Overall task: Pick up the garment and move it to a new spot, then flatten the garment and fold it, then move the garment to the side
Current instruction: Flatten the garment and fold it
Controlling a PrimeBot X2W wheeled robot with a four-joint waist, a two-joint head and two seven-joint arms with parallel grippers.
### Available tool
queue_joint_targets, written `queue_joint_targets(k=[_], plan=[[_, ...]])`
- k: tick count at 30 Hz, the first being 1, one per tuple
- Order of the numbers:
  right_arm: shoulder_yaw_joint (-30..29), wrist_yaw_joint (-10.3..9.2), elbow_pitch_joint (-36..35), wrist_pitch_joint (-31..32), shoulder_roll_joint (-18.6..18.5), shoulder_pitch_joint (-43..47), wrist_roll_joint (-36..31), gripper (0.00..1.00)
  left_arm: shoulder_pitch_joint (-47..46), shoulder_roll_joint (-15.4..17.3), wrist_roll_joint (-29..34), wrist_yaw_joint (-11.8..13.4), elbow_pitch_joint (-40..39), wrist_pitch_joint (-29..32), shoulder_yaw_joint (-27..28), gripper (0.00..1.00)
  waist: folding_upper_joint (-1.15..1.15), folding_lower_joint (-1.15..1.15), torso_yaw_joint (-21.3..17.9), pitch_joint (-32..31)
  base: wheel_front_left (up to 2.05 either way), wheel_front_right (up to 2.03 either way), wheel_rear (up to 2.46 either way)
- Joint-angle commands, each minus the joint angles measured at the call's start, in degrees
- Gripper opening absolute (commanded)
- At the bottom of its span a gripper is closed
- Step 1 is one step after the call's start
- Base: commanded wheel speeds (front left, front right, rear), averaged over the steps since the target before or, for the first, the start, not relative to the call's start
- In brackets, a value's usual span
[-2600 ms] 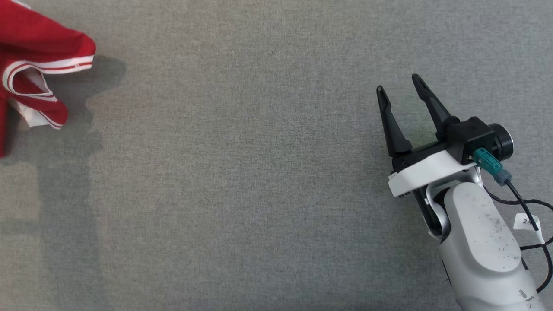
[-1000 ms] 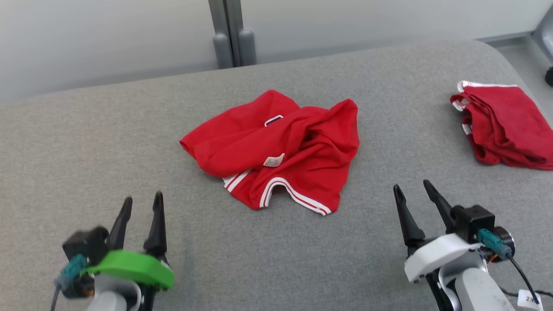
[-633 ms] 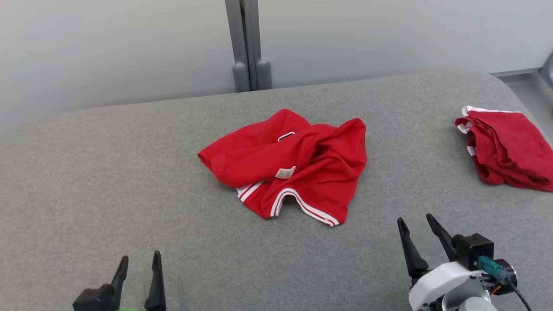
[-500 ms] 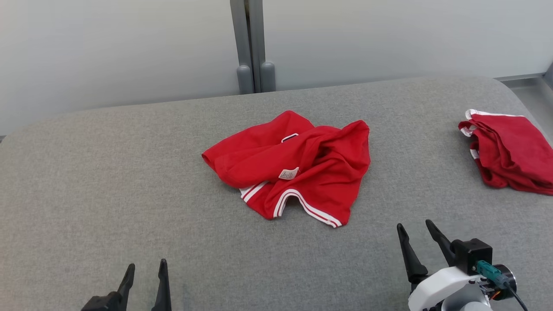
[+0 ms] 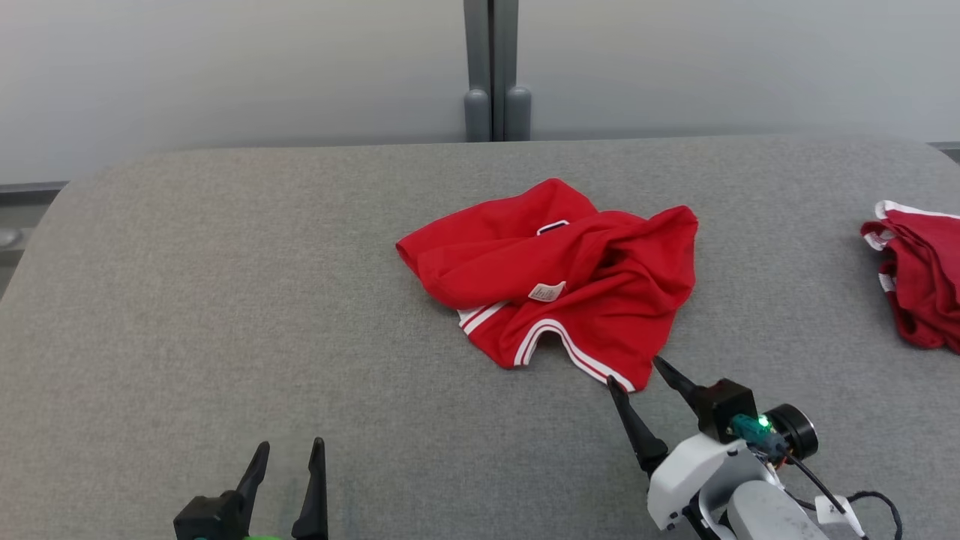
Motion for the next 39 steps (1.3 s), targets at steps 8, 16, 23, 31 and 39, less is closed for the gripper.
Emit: queue_joint_targets(k=[8, 16, 23, 31, 39], plan=[[-3.4, -0.11, 15.2, -0.1, -0.3, -9.0, -7.5, 1.00, -4.0, 1.9, -2.6, 0.1, 0.6, 0.0, -2.8, 1.00, 0.00, 0.00, 7.7, 6.0, 0.00, 0.00, 0.00], [-5.2, -0.11, 24.4, 0.5, -0.4, -11.3, -8.1, 0.00, -5.3, 2.3, -3.7, 0.1, 0.5, 0.0, -2.8, 1.00, 0.00, 0.00, 8.5, 7.8, 0.00, 0.00, 0.00], [-21.0, -0.12, 16.3, 0.0, -2.3, -15.1, -19.6, 0.00, -6.0, 1.9, -4.2, 0.1, -0.1, 0.0, -3.5, 1.00, 0.00, 0.00, 7.1, 8.1, 0.00, 0.00, 0.00], [-33.1, -0.11, 14.1, 0.0, -6.3, -17.2, -29.8, 1.00, -5.1, 2.0, -4.2, 0.1, 0.3, 0.0, -4.3, 1.00, 0.00, 0.00, 6.4, 7.3, 0.00, 0.00, 0.00], [-33.4, -0.11, 10.3, 0.0, -2.2, -16.2, -30.0, 1.00, -4.6, 1.8, -4.3, 0.1, 0.6, 0.0, -4.5, 1.00, 0.00, 0.00, 6.1, 7.0, 0.00, 0.00, 0.00]])
